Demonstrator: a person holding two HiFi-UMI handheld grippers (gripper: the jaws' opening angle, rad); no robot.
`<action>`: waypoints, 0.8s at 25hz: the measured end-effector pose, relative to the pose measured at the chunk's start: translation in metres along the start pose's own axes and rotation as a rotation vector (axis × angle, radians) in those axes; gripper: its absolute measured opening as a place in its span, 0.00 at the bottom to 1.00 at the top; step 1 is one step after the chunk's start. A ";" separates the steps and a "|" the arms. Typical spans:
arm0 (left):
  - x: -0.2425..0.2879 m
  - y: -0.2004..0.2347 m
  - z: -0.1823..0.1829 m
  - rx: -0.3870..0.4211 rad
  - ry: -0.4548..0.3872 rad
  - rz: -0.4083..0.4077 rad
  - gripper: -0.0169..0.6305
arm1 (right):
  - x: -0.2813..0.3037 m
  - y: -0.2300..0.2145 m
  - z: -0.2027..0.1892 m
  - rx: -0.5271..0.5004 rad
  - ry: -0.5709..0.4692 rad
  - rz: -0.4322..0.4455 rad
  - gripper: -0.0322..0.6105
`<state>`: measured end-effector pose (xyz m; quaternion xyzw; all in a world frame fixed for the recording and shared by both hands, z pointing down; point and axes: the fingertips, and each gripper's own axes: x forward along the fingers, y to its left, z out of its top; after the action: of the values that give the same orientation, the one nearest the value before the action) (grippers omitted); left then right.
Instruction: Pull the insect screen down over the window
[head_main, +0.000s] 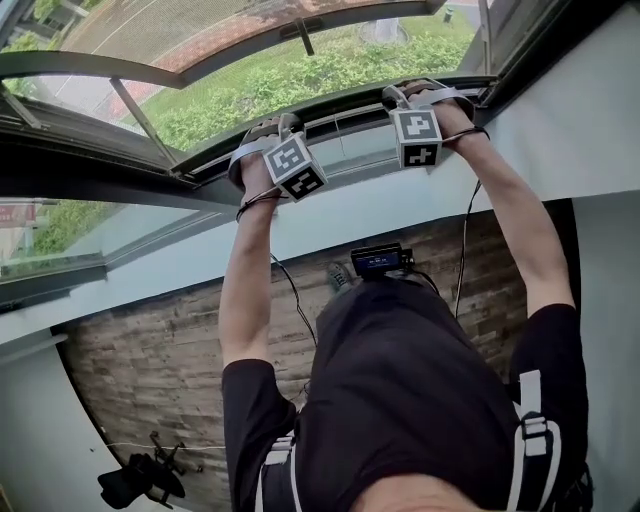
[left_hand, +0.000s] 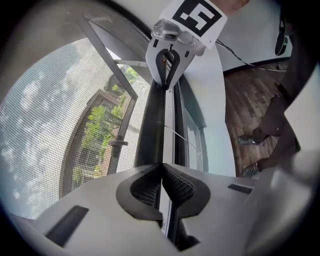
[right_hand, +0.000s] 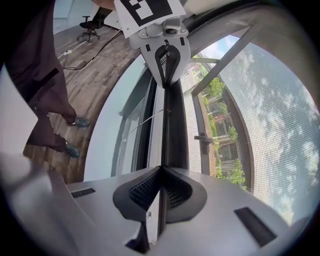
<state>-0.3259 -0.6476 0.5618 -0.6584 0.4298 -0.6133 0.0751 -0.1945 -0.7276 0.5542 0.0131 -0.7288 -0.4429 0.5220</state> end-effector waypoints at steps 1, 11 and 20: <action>0.004 -0.004 0.000 -0.006 0.000 -0.010 0.06 | 0.003 0.004 -0.001 0.002 0.002 0.011 0.09; 0.042 -0.045 -0.017 -0.039 0.046 -0.128 0.06 | 0.027 0.052 0.002 0.041 0.049 0.186 0.09; 0.061 -0.061 -0.021 -0.043 0.050 -0.137 0.06 | 0.047 0.066 0.002 0.052 0.025 0.178 0.08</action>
<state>-0.3231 -0.6409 0.6505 -0.6724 0.3986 -0.6237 0.0079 -0.1875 -0.7088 0.6326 -0.0327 -0.7316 -0.3756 0.5680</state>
